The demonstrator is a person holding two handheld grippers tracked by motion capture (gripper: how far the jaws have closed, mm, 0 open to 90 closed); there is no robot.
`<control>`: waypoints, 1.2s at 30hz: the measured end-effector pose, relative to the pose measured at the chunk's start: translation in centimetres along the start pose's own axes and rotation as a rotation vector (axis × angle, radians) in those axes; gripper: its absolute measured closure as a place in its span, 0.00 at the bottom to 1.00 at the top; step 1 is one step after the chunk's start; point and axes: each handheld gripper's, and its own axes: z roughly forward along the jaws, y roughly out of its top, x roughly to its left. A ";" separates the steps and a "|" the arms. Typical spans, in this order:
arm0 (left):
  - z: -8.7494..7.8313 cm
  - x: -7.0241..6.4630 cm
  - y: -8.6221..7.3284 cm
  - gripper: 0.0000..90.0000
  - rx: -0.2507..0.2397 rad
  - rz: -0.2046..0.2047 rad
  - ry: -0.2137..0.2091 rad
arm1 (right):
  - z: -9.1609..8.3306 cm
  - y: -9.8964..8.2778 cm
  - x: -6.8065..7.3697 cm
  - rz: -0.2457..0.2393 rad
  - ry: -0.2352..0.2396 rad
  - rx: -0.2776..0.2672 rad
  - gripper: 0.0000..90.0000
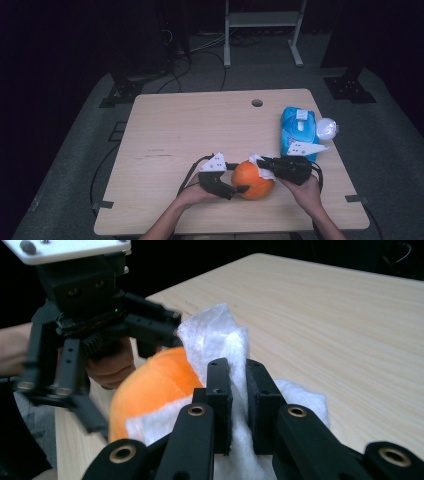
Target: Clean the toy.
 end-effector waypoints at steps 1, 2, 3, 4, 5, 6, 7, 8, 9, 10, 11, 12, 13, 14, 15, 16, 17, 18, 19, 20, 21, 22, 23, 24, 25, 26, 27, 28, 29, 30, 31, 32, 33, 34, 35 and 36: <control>-0.5 -0.1 0.5 0.40 -0.019 -0.004 0.004 | -0.2 0.2 0.1 0.004 0.006 -0.019 0.91; -0.9 -0.1 0.9 0.43 -0.042 -0.012 0.001 | -0.5 0.7 0.4 0.010 0.020 -0.051 0.91; -1.6 -0.2 1.8 0.43 -0.072 -0.023 -0.007 | -0.7 1.0 0.6 0.007 0.021 -0.069 0.91; -2.1 -0.3 2.3 0.43 -0.089 -0.029 -0.011 | -1.1 1.4 0.8 0.013 0.034 -0.111 0.91; -2.9 -0.6 3.1 0.43 -0.106 -0.016 -0.004 | -1.2 1.6 0.8 0.027 0.047 -0.135 0.91; -3.4 -0.8 3.7 0.43 -0.112 -0.002 0.006 | -1.4 1.8 0.7 0.041 0.062 -0.158 0.91; -3.8 -1.0 4.1 0.43 -0.106 0.008 0.017 | -1.4 1.9 0.7 0.052 0.069 -0.166 0.91; -4.2 -1.0 4.4 0.43 -0.093 0.016 0.023 | -1.3 1.9 0.7 0.060 0.076 -0.168 0.91; -4.3 -1.0 4.4 0.43 -0.089 0.017 0.022 | -1.1 1.8 0.7 0.061 0.076 -0.160 0.91; -4.4 -0.8 4.3 0.43 -0.077 0.001 0.019 | -0.9 1.6 0.7 0.064 0.076 -0.152 0.91; -4.4 -0.6 4.2 0.43 -0.067 -0.011 0.017 | -0.5 1.3 0.6 0.073 0.075 -0.132 0.91; -4.3 -0.4 3.8 0.42 -0.045 -0.021 0.015 | -0.2 1.0 0.4 0.078 0.075 -0.120 0.91; -3.9 -0.1 3.2 0.42 -0.017 -0.031 0.027 | 0.2 0.6 0.2 0.091 0.077 -0.100 0.91; -3.4 0.1 2.4 0.41 0.015 -0.035 0.037 | 0.7 0.1 -0.1 0.107 0.074 -0.074 0.91; -3.0 0.2 2.0 0.40 0.035 -0.044 0.043 | 1.1 -0.4 -0.6 0.127 0.075 -0.058 0.91; -2.6 0.4 1.4 0.39 0.048 -0.054 0.046 | 1.3 -0.6 -0.8 0.143 0.080 -0.050 0.91; -2.4 0.6 1.0 0.38 0.025 -0.076 0.034 | 1.4 -0.8 -1.0 0.152 0.084 -0.045 0.91; -2.3 0.7 0.9 0.38 0.014 -0.091 0.032 | 1.4 -0.8 -0.9 0.153 0.086 -0.046 0.91; -2.3 0.7 0.9 0.37 0.014 -0.090 0.038 | 1.4 -0.6 -0.7 0.142 0.082 -0.051 0.91; -2.2 0.7 1.0 0.37 0.012 -0.089 0.041 | 1.3 -0.4 -0.4 0.129 0.087 -0.059 0.91; -2.0 0.6 1.0 0.36 0.008 -0.089 0.048 | 1.1 -0.1 0.0 0.124 0.103 -0.071 0.91; -1.9 0.5 1.0 0.36 0.005 -0.094 0.051 | 1.1 0.2 0.4 0.113 0.124 -0.083 0.91; -1.7 0.4 1.0 0.36 0.004 -0.093 0.057 | 1.1 0.4 0.8 0.102 0.138 -0.086 0.91; -1.5 0.3 1.0 0.36 0.004 -0.092 0.059 | 1.3 0.7 1.6 0.073 0.155 -0.082 0.91; -1.5 0.1 1.1 0.35 0.013 -0.084 0.061 | 1.5 0.9 2.3 0.047 0.157 -0.073 0.91; -1.5 0.0 1.2 0.35 0.017 -0.078 0.063 | 1.7 1.0 2.8 0.024 0.149 -0.062 0.91; -1.6 -0.1 1.2 0.35 0.022 -0.075 0.062 | 1.8 1.0 3.0 0.005 0.138 -0.054 0.91; -1.6 -0.1 1.2 0.35 0.024 -0.077 0.060 | 1.8 1.0 2.9 -0.005 0.130 -0.050 0.91; -1.7 -0.1 1.2 0.35 0.025 -0.072 0.056 | 1.7 1.0 2.6 0.002 0.119 -0.053 0.91; -1.7 -0.2 1.2 0.35 0.026 -0.068 0.050 | 1.7 0.9 2.2 0.005 0.105 -0.053 0.91; -1.8 -0.2 1.2 0.34 0.033 -0.058 0.031 | 1.6 0.8 1.9 0.016 0.103 -0.055 0.91; -1.9 -0.1 1.3 0.31 0.034 -0.055 0.006 | 1.5 0.6 1.4 0.038 0.102 -0.057 0.91; -2.0 0.0 1.3 0.26 0.040 -0.051 -0.021 | 1.5 0.4 1.2 0.045 0.103 -0.053 0.91; -2.0 0.0 1.2 0.22 0.036 -0.050 -0.039 | 1.5 0.3 1.0 0.047 0.105 -0.053 0.91; -2.0 0.1 1.2 0.21 0.038 -0.041 -0.037 | 1.5 0.2 1.0 0.054 0.110 -0.053 0.91; -2.0 0.1 1.1 0.21 0.040 -0.032 -0.026 | 1.6 0.2 1.1 0.049 0.111 -0.053 0.91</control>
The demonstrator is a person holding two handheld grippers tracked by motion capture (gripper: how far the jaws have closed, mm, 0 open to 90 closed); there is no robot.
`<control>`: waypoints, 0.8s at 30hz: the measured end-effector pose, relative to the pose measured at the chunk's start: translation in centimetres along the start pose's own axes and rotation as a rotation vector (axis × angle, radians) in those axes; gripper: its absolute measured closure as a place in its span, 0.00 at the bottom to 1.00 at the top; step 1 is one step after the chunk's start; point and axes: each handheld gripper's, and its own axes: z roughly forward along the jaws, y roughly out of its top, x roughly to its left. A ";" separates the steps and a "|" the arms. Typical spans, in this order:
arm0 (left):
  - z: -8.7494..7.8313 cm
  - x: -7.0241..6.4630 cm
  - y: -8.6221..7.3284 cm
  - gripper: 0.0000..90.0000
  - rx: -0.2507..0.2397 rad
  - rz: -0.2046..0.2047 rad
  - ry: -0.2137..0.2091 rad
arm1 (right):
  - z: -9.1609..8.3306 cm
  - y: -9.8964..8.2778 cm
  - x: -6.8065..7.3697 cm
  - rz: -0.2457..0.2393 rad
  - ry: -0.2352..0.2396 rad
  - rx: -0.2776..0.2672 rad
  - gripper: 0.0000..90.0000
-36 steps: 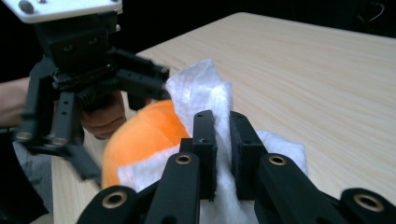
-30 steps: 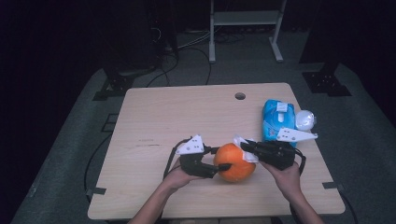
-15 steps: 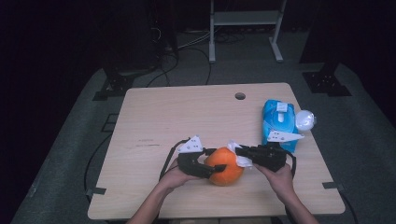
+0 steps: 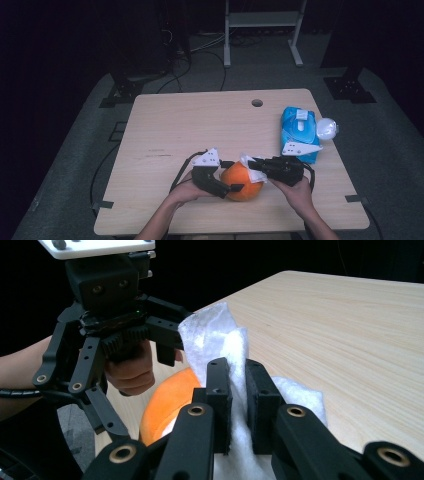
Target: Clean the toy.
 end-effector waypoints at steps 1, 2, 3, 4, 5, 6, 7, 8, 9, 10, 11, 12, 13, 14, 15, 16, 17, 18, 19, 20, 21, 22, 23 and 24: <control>0.1 0.0 -0.1 0.23 0.004 0.008 0.014 | 0.1 0.0 0.1 -0.007 -0.006 0.004 0.91; 0.1 0.0 -0.3 0.27 -0.002 0.010 0.023 | 0.2 0.1 0.1 -0.012 -0.008 0.005 0.91; 0.1 0.1 -0.3 0.29 -0.005 0.003 0.028 | 0.2 0.1 0.2 -0.017 -0.013 0.010 0.91; 0.1 0.0 -0.3 0.31 -0.006 0.002 0.040 | 0.2 0.1 0.3 -0.021 -0.018 0.011 0.91; 0.2 0.0 -0.3 0.32 -0.005 0.002 0.049 | 0.1 0.1 0.6 -0.036 -0.027 0.011 0.91; 0.3 -0.1 -0.2 0.33 -0.005 0.000 0.058 | 0.1 0.2 1.0 -0.052 -0.033 0.012 0.91; 0.4 -0.2 -0.2 0.33 -0.005 -0.002 0.062 | 0.2 0.4 1.7 -0.086 -0.030 0.019 0.91; 0.4 -0.3 -0.1 0.33 -0.001 -0.005 0.058 | 0.4 0.5 2.2 -0.104 -0.013 0.021 0.91; 0.4 -0.4 -0.1 0.33 0.003 0.002 0.056 | 0.6 0.6 2.6 -0.122 -0.013 0.029 0.91; 0.3 -0.5 0.0 0.33 0.008 0.007 0.051 | 0.7 0.7 2.8 -0.137 -0.022 0.037 0.91; 0.2 -0.4 0.0 0.32 0.011 0.007 0.037 | 0.8 0.7 2.9 -0.152 -0.029 0.043 0.91; 0.1 -0.3 -0.1 0.32 0.006 0.009 0.022 | 0.7 0.8 2.6 -0.140 -0.028 0.041 0.91; 0.0 -0.3 -0.2 0.31 0.003 0.008 0.007 | 0.6 0.7 2.2 -0.129 -0.035 0.035 0.91; -0.1 -0.2 -0.2 0.29 -0.003 0.013 -0.006 | 0.5 0.6 1.9 -0.121 -0.041 0.035 0.91; -0.2 -0.1 -0.1 0.27 -0.010 0.006 -0.006 | 0.3 0.4 1.5 -0.102 -0.034 0.032 0.91; -0.3 0.1 0.0 0.24 -0.014 -0.003 -0.005 | 0.2 0.4 1.3 -0.092 -0.028 0.029 0.91; -0.2 0.2 0.0 0.20 -0.015 -0.018 0.009 | 0.1 0.3 1.2 -0.086 -0.020 0.030 0.91; -0.1 0.4 0.0 0.15 -0.010 -0.029 0.029 | 0.1 0.3 1.2 -0.088 -0.012 0.033 0.91; 0.1 0.6 -0.2 0.11 -0.009 -0.041 0.025 | 0.1 0.3 1.2 -0.091 -0.011 0.033 0.91; 0.2 0.6 -0.3 0.11 -0.010 -0.047 0.017 | 0.2 0.3 1.2 -0.091 -0.011 0.036 0.91; 0.3 0.7 -0.5 0.12 -0.006 -0.048 0.009 | 0.2 0.3 1.2 -0.093 -0.009 0.037 0.91; 0.4 0.6 -0.6 0.17 -0.007 -0.047 0.001 | 0.2 0.3 1.2 -0.094 -0.011 0.038 0.91; 0.4 0.5 -0.7 0.23 -0.009 -0.037 0.013 | 0.1 0.4 1.2 -0.095 -0.013 0.040 0.91; 0.4 0.4 -0.6 0.27 -0.007 -0.031 0.022 | 0.0 0.4 1.2 -0.099 -0.022 0.041 0.91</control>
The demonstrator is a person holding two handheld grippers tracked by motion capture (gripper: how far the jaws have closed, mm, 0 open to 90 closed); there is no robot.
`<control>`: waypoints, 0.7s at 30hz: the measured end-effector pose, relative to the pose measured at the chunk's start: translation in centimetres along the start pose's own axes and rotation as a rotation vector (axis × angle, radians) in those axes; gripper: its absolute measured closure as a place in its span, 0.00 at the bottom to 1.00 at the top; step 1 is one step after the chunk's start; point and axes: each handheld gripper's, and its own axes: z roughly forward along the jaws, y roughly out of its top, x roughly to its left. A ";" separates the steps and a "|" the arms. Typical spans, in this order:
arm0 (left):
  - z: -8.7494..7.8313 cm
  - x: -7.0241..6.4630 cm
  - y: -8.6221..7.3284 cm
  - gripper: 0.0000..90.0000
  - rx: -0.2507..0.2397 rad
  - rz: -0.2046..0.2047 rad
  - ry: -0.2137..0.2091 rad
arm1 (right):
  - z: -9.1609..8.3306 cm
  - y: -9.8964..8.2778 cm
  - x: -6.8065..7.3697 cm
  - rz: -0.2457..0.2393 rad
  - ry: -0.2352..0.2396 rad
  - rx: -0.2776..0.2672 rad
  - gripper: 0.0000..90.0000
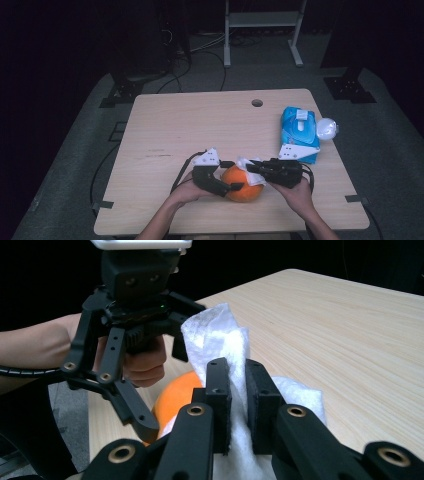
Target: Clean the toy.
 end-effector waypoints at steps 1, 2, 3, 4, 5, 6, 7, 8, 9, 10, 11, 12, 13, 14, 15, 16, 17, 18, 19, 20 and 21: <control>0.1 -0.1 0.0 0.30 0.000 0.003 0.006 | -0.1 0.1 0.2 -0.005 -0.008 0.003 0.91; 0.2 -0.2 0.1 0.32 -0.001 0.002 0.021 | -0.1 0.1 0.4 -0.019 -0.017 0.005 0.91; 0.3 -0.2 0.0 0.33 -0.010 -0.009 0.029 | 0.0 0.3 1.0 -0.044 -0.021 0.010 0.91; 0.4 -0.3 0.0 0.34 -0.017 -0.017 0.034 | 0.1 0.4 1.5 -0.058 -0.009 0.011 0.91; 0.6 -0.3 0.0 0.34 -0.019 -0.023 0.039 | 0.3 0.5 1.8 -0.070 0.000 0.014 0.91; 0.6 -0.4 0.0 0.35 -0.013 -0.023 0.038 | 0.7 0.6 2.2 -0.095 0.000 0.025 0.91; 0.6 -0.5 0.0 0.35 -0.010 -0.018 0.041 | 0.9 0.6 2.4 -0.106 -0.008 0.035 0.91; 0.6 -0.6 0.1 0.36 -0.008 -0.018 0.040 | 0.9 0.6 2.2 -0.107 -0.013 0.034 0.91; 0.6 -0.7 0.1 0.36 -0.007 -0.018 0.035 | 0.8 0.6 2.0 -0.094 -0.014 0.027 0.91; 0.6 -0.8 0.1 0.36 -0.004 -0.012 0.029 | 0.6 0.6 1.6 -0.083 -0.026 0.017 0.91; 0.6 -0.9 0.1 0.36 -0.001 0.000 0.024 | 0.4 0.6 1.3 -0.080 -0.044 0.010 0.91; 0.7 -1.1 0.1 0.36 0.008 0.013 0.017 | 0.1 0.6 0.8 -0.067 -0.063 0.005 0.91; 0.7 -1.2 0.2 0.36 0.009 0.018 0.012 | -0.3 0.4 0.0 -0.032 -0.068 0.001 0.91; 0.7 -1.2 0.2 0.34 0.012 0.024 0.007 | -0.5 0.2 -0.4 -0.008 -0.069 -0.002 0.91; 0.7 -1.2 0.3 0.31 0.014 0.025 -0.003 | -0.6 -0.1 -0.8 0.007 -0.066 0.002 0.91; 0.6 -1.1 0.4 0.26 0.018 0.019 -0.019 | -0.7 -0.3 -1.0 0.018 -0.055 0.005 0.91; 0.6 -1.0 0.4 0.21 0.021 0.011 -0.028 | -0.6 -0.5 -1.0 0.027 -0.041 0.002 0.91; 0.5 -0.8 0.3 0.19 0.019 0.005 -0.035 | -0.5 -0.5 -0.9 0.026 -0.036 0.003 0.91; 0.5 -0.7 0.2 0.17 0.025 0.003 -0.033 | -0.4 -0.5 -0.8 0.016 -0.031 0.007 0.91; 0.5 -0.6 0.1 0.17 0.026 -0.002 -0.035 | -0.3 -0.4 -0.8 0.013 -0.027 0.010 0.91; 0.6 -0.7 -0.1 0.18 0.025 0.002 -0.039 | -0.3 -0.4 -0.7 0.015 -0.022 0.013 0.91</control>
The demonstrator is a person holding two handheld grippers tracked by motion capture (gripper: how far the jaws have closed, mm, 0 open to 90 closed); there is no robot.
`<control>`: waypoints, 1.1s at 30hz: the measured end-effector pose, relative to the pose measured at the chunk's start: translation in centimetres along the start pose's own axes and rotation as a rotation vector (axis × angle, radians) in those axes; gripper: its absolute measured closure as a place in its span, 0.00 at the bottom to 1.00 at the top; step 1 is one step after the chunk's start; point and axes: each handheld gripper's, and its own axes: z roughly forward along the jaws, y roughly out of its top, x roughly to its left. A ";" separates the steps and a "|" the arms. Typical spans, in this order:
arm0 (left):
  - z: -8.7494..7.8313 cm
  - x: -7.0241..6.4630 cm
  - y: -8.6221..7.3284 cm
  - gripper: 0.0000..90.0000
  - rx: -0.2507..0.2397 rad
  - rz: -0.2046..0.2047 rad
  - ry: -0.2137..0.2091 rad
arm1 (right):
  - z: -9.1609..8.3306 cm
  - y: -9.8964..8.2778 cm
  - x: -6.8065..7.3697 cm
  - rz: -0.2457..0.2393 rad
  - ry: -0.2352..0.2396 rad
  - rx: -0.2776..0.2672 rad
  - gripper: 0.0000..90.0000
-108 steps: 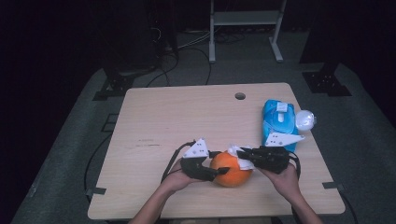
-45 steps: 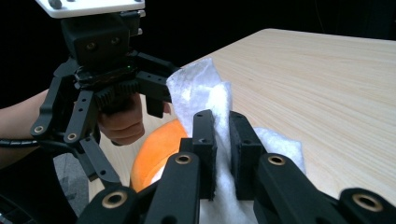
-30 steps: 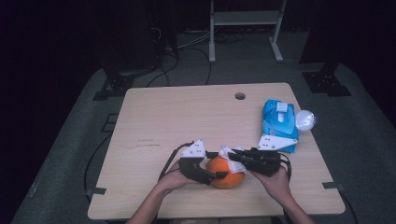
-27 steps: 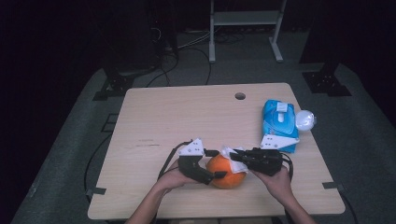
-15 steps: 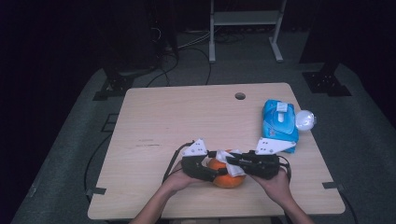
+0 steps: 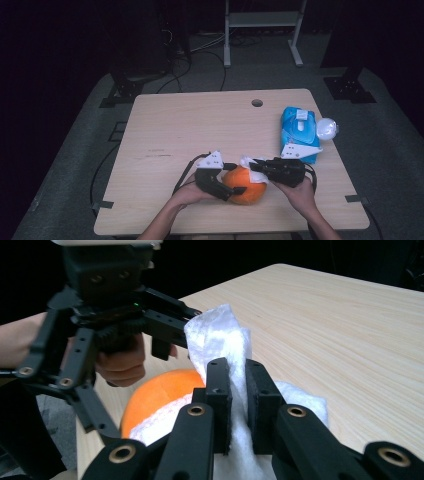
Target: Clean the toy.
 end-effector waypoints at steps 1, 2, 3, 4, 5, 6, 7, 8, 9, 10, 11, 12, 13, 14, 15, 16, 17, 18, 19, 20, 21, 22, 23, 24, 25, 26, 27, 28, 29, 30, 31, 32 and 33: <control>0.0 -0.1 -0.1 0.21 0.003 0.010 -0.003 | 0.0 0.1 0.1 0.001 0.006 0.003 0.91; 0.1 -0.2 -0.1 0.23 0.002 0.016 0.001 | 0.0 0.1 0.2 -0.003 0.012 0.005 0.91; 0.2 -0.3 -0.1 0.25 0.003 0.019 0.006 | 0.0 0.3 0.5 -0.005 0.020 0.009 0.91; 0.4 -0.5 0.0 0.25 0.006 0.025 0.014 | 0.0 0.4 0.8 -0.017 0.029 0.012 0.91; 0.5 -0.7 0.1 0.26 0.002 0.027 0.021 | 0.1 0.7 1.3 -0.021 0.054 0.018 0.91; 0.7 -0.9 0.2 0.26 0.002 0.032 0.027 | 0.3 0.8 1.7 -0.034 0.065 0.018 0.91; 0.9 -1.2 0.2 0.26 0.003 0.040 0.036 | 0.5 1.0 2.2 -0.057 0.074 0.033 0.91; 1.0 -1.4 0.3 0.27 0.009 0.048 0.046 | 0.8 1.1 2.8 -0.078 0.076 0.050 0.91; 1.0 -1.5 0.4 0.26 0.010 0.050 0.051 | 1.1 1.1 3.2 -0.108 0.059 0.070 0.91; 0.9 -1.5 0.4 0.26 0.007 0.054 0.047 | 1.1 1.1 3.3 -0.117 0.050 0.075 0.91; 0.8 -1.5 0.4 0.24 0.004 0.058 0.035 | 1.1 1.1 3.1 -0.111 0.052 0.074 0.91; 0.7 -1.3 0.4 0.21 0.003 0.055 0.016 | 1.1 1.0 2.7 -0.096 0.058 0.071 0.91; 0.6 -1.1 0.3 0.17 0.000 0.047 -0.015 | 1.0 0.9 2.4 -0.088 0.058 0.073 0.91; 0.6 -0.9 0.2 0.14 -0.016 0.044 -0.033 | 0.8 0.8 2.1 -0.084 0.050 0.071 0.91; 0.6 -0.8 0.1 0.14 -0.022 0.047 -0.036 | 0.6 0.8 1.8 -0.077 0.045 0.068 0.91; 0.7 -0.8 0.0 0.16 -0.025 0.049 -0.028 | 0.4 0.8 1.7 -0.073 0.041 0.070 0.91; 0.8 -0.8 0.0 0.21 -0.022 0.063 -0.016 | 0.3 0.8 1.6 -0.081 0.031 0.072 0.91; 0.8 -0.9 0.0 0.26 -0.024 0.066 -0.008 | 0.2 0.9 1.6 -0.082 0.024 0.075 0.91; 0.8 -0.9 0.0 0.29 -0.023 0.064 0.005 | 0.2 0.9 1.6 -0.078 0.022 0.077 0.91; 0.9 -1.0 0.0 0.33 -0.020 0.067 0.020 | 0.2 0.9 1.7 -0.077 0.017 0.078 0.91; 1.0 -1.1 0.0 0.35 -0.024 0.064 0.031 | 0.2 1.0 1.9 -0.087 0.009 0.081 0.91; 1.1 -1.2 0.0 0.36 -0.028 0.061 0.035 | 0.3 1.0 2.2 -0.094 0.007 0.081 0.91; 1.2 -1.4 0.0 0.36 -0.026 0.066 0.040 | 0.4 1.1 2.5 -0.098 0.011 0.082 0.91; 1.3 -1.5 0.1 0.36 -0.024 0.073 0.042 | 0.7 1.1 2.9 -0.104 0.027 0.093 0.91; 1.3 -1.6 0.1 0.36 -0.016 0.078 0.042 | 1.0 1.1 3.2 -0.115 0.041 0.104 0.91; 1.3 -1.7 0.1 0.36 -0.010 0.083 0.039 | 1.2 1.1 3.5 -0.128 0.043 0.113 0.91; 1.3 -1.7 0.1 0.36 -0.009 0.084 0.037 | 1.3 1.1 3.6 -0.138 0.037 0.120 0.91; 1.2 -1.6 0.0 0.36 -0.011 0.081 0.027 | 1.3 1.2 3.5 -0.139 0.034 0.119 0.91; 1.1 -1.6 -0.1 0.36 -0.011 0.088 0.016 | 1.1 1.2 3.1 -0.124 0.032 0.113 0.91; 1.1 -1.6 -0.1 0.36 -0.009 0.093 0.013 | 0.9 1.2 2.6 -0.106 0.013 0.103 0.91; 1.1 -1.7 -0.2 0.36 -0.004 0.106 0.005 | 0.7 1.2 2.3 -0.099 0.008 0.098 0.91; 1.0 -1.7 -0.2 0.35 -0.001 0.115 0.002 | 0.5 1.0 1.5 -0.063 0.009 0.088 0.91; 1.1 -1.7 -0.2 0.35 -0.001 0.118 -0.002 | 0.3 0.8 1.0 -0.028 0.027 0.084 0.91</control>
